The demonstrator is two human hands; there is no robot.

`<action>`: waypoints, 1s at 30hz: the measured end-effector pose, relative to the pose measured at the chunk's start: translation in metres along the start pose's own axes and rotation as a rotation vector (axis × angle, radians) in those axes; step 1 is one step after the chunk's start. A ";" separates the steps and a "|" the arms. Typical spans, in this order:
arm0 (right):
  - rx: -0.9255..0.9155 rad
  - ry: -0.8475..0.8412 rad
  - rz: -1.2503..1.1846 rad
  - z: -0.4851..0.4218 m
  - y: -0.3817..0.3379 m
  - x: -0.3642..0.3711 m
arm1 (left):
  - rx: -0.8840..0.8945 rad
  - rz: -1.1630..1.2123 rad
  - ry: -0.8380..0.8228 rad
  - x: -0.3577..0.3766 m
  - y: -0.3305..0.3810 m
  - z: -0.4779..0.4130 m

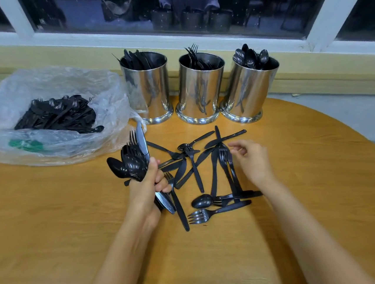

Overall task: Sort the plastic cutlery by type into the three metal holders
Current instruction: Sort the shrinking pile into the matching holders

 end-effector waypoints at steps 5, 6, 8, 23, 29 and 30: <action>-0.091 -0.119 0.113 -0.048 0.016 0.008 | -0.028 -0.034 0.019 0.001 -0.002 0.000; -0.127 -0.149 0.141 -0.057 0.016 0.013 | -0.033 -0.035 0.021 0.001 -0.002 -0.001; -0.194 -0.211 0.202 -0.073 0.015 0.022 | -0.043 -0.035 0.022 0.001 -0.002 -0.001; -0.572 -0.426 0.546 -0.097 0.002 0.041 | -0.091 -0.014 0.027 0.001 -0.004 -0.008; -0.477 -0.501 0.374 -0.090 0.020 0.029 | -0.107 0.007 0.024 -0.001 -0.006 -0.006; -0.462 -0.500 0.342 -0.088 0.024 0.027 | -0.106 0.013 0.019 -0.001 -0.006 -0.006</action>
Point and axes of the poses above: each hand's wrist, its own z-axis away from the middle knuckle, its own x-axis out of the palm, y = z × x, the point moved 8 cm from there along -z, towards the middle knuckle, and after that the axes turned 11 degrees about -x, right-handed, at the moved point
